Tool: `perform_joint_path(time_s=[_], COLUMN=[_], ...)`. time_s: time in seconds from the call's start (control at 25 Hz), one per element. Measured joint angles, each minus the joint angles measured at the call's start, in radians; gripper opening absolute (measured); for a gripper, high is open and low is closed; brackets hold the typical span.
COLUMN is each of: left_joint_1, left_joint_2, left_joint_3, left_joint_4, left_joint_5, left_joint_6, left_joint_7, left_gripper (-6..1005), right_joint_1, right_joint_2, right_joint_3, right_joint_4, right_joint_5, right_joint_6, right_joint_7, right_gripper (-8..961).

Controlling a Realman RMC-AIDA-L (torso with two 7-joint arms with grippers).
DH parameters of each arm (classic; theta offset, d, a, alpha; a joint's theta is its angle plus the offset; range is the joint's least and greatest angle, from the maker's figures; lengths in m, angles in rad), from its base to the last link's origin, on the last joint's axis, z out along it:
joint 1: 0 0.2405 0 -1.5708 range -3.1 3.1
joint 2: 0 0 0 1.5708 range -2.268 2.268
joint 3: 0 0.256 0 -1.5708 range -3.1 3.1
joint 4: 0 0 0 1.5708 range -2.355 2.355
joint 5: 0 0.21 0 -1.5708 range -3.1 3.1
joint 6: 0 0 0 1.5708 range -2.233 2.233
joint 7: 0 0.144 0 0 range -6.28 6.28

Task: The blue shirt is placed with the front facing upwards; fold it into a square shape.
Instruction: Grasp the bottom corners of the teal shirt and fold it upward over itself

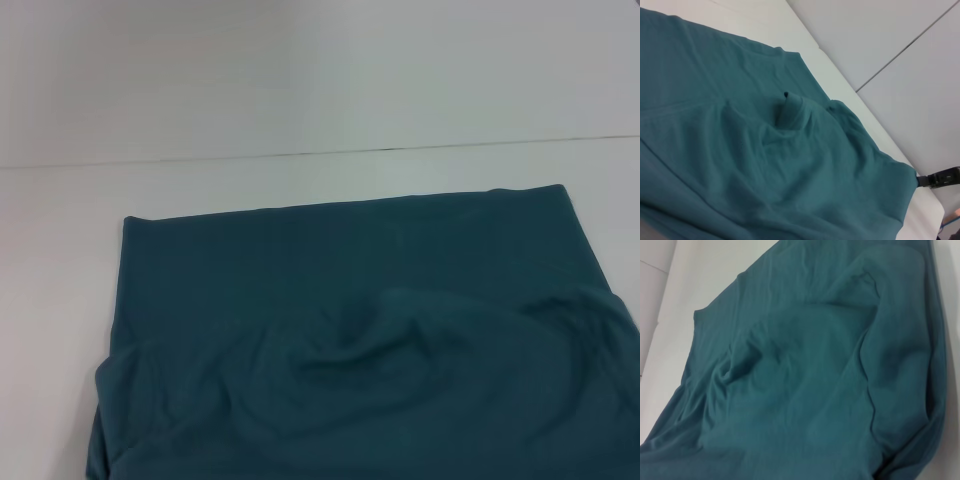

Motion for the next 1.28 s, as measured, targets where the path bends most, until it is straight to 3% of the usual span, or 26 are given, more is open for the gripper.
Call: perform_joint_path(time_s=[0.24,0.44,0.6,0.8,1.12,1.28], left_joint_1=[-0.03,-0.136,-0.234,-0.334,-0.478,-0.51], left_joint_2=[0.019,0.077,0.126,0.193,0.22,0.218], left_joint_3=[-0.002,-0.037,-0.046,-0.047,0.008,0.056], left_joint_4=[-0.021,-0.146,-0.226,-0.312,-0.411,-0.423], left_joint_5=[0.001,0.002,0.003,0.007,0.013,0.013], left_joint_6=[-0.003,-0.041,-0.097,-0.204,-0.47,-0.562], left_joint_7=[-0.029,-0.064,-0.065,-0.09,-0.121,-0.126], left_gripper=[6,6,6,7,6,7], right_joint_1=[0.017,0.114,0.221,0.348,0.477,0.512], right_joint_2=[-0.004,-0.042,-0.081,-0.092,-0.082,-0.076], right_joint_3=[0.03,0.127,0.132,0.112,0.088,0.065], right_joint_4=[0.017,0.09,0.154,0.171,0.216,0.245], right_joint_5=[0.009,0.011,0.005,0.0,0.0,0.001], right_joint_6=[-0.009,0.033,0.128,0.241,0.463,0.565], right_joint_7=[-0.001,0.013,0.038,0.081,0.112,0.12], right_gripper=[76,78,79,81,84,86])
